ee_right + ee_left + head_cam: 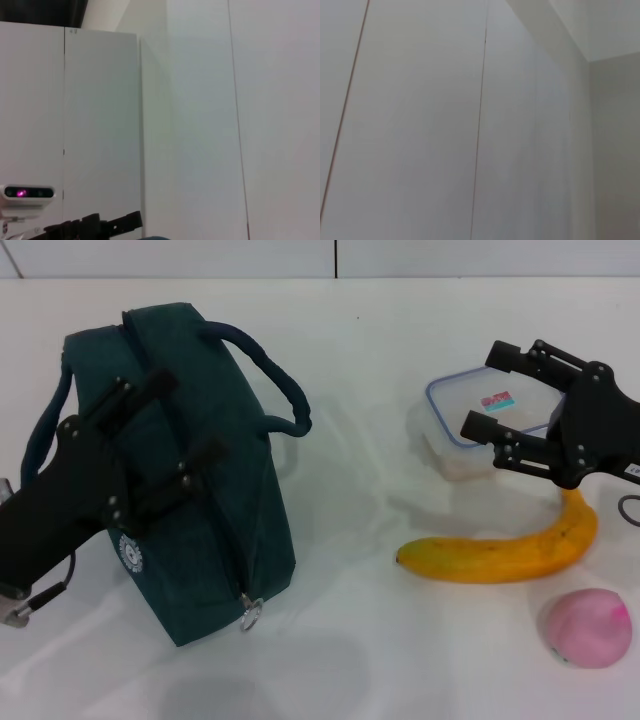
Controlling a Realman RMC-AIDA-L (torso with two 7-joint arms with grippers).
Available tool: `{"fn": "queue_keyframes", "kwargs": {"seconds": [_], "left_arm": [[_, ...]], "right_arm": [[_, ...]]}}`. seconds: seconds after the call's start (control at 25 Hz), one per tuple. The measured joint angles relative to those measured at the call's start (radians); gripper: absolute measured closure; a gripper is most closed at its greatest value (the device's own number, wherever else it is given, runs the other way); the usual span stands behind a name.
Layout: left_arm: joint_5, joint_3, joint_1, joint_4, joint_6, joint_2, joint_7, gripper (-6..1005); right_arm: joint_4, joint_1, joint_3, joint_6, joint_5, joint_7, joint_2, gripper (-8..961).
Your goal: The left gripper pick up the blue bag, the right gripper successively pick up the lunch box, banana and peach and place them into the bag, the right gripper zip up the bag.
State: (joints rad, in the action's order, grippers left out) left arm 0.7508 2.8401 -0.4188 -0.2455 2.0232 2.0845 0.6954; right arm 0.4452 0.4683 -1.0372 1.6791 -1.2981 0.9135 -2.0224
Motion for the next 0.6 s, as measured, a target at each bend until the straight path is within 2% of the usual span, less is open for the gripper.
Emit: {"fn": "queue_keyframes", "kwargs": {"seconds": [0.6], "left_arm": [[0.003,-0.006,0.009,0.018,0.004,0.001,-0.018,163]], "right_arm": [[-0.020,0.004,0.000,-0.006,0.024,-0.019,0.001,159]]}}
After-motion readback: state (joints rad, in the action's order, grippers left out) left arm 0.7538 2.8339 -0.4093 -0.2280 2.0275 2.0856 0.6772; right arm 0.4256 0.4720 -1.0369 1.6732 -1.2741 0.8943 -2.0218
